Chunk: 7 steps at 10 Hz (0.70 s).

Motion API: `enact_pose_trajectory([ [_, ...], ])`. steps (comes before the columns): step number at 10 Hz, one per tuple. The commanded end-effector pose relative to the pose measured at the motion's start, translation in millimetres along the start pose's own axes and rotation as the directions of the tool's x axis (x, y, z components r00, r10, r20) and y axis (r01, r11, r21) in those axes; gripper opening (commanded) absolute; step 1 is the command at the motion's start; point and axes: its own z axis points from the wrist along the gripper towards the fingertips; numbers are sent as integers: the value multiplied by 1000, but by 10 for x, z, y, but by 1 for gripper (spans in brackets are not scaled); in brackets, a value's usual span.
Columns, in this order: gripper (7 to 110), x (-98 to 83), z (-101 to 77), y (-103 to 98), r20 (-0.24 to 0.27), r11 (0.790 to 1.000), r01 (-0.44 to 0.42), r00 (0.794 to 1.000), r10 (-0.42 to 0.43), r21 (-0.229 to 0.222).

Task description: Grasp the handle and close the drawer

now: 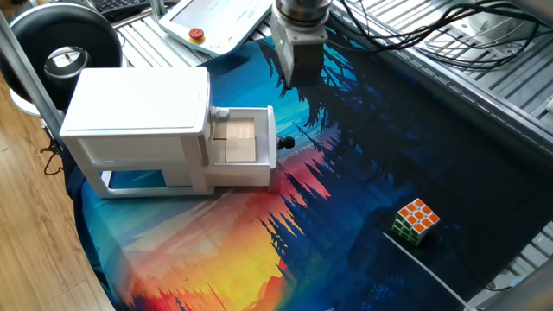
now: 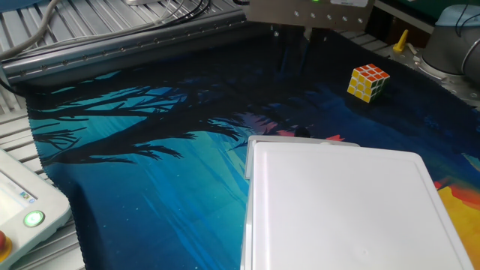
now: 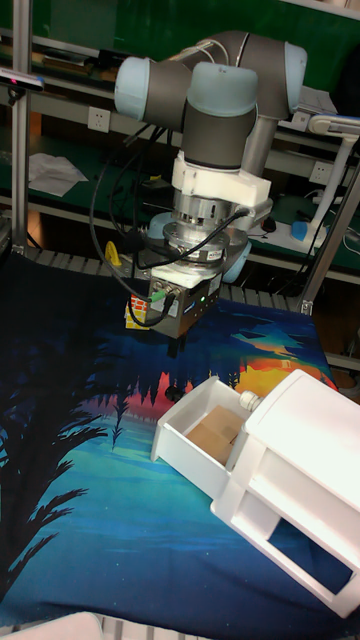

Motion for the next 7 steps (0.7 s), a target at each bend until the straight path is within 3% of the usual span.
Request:
enact_pose_trajectory([
  [1,66,136,-64,92,-37,999,23,999,-24,-32],
  [3,66,166,-74,111,-49,997,63,997,-65,-46],
  [4,66,319,-85,144,-109,995,75,991,-82,-65],
  [5,66,361,-76,214,-122,990,98,986,-110,-98],
  [7,66,398,-58,215,-130,980,165,975,-179,-114],
])
